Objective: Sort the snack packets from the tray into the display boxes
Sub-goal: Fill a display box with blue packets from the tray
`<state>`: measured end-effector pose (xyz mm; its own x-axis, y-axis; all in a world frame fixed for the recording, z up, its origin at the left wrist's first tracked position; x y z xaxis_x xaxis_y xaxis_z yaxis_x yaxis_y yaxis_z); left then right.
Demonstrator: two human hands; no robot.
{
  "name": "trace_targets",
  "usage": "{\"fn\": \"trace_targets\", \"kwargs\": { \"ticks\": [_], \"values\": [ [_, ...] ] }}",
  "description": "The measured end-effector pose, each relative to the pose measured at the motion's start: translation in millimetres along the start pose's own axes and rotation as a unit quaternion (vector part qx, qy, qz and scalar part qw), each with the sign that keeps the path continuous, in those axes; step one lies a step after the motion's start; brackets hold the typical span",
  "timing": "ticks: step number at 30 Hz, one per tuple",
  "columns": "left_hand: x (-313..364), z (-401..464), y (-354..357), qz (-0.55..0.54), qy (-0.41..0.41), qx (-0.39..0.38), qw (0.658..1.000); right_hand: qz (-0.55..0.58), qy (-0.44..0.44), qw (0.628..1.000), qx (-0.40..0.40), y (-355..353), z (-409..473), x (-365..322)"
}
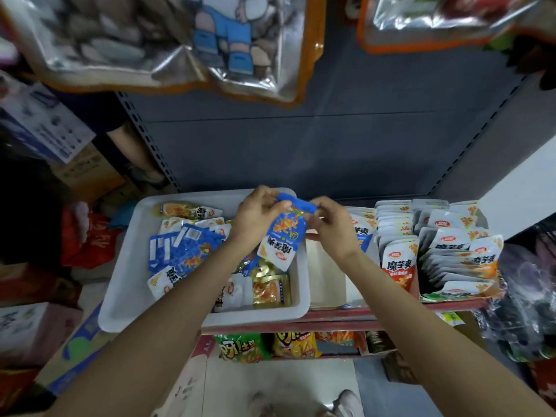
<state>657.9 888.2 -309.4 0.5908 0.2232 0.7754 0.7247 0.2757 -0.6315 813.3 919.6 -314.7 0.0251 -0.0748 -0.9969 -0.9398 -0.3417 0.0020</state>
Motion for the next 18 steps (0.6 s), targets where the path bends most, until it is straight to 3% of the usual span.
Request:
{"fn": "trace_targets", "kwargs": {
  "ticks": [2, 4, 8, 15, 18],
  "values": [
    [-10.6, -5.1, 16.3, 0.024, -0.03, -0.116, 0.993, 0.041, -0.004, 0.999, 0.014, -9.9, -0.8, -5.4],
    [-14.0, -11.8, 27.2, 0.021, -0.027, -0.169, 0.985, 0.071, -0.003, 0.997, 0.04, -26.3, -0.4, -10.1],
    [9.5, -18.3, 44.5, -0.015, -0.002, -0.195, 0.981, 0.072, 0.01, 0.992, 0.1, -66.6, -3.6, -10.5],
    [44.5, -22.8, 84.4, -0.028, 0.02, -0.249, 0.968, 0.022, -0.017, 0.99, 0.136, -116.8, -18.8, -26.0],
    [49.6, -13.7, 79.7, -0.037, 0.015, -0.167, 0.985, -0.026, -0.019, 0.987, 0.157, -133.4, -23.9, -27.0]
  ]
}}
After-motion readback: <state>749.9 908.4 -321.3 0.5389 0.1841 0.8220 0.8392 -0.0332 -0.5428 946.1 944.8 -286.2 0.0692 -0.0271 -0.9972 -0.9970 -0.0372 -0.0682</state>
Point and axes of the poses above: each hand's wrist, its own z-axis towards the middle knuckle, its own y-axis out of the palm, x = y × z, the point moved 7 cm from there along z, towards the middle knuckle, and after that the axes turned 15 degrees about z, right-handed, at the moved point
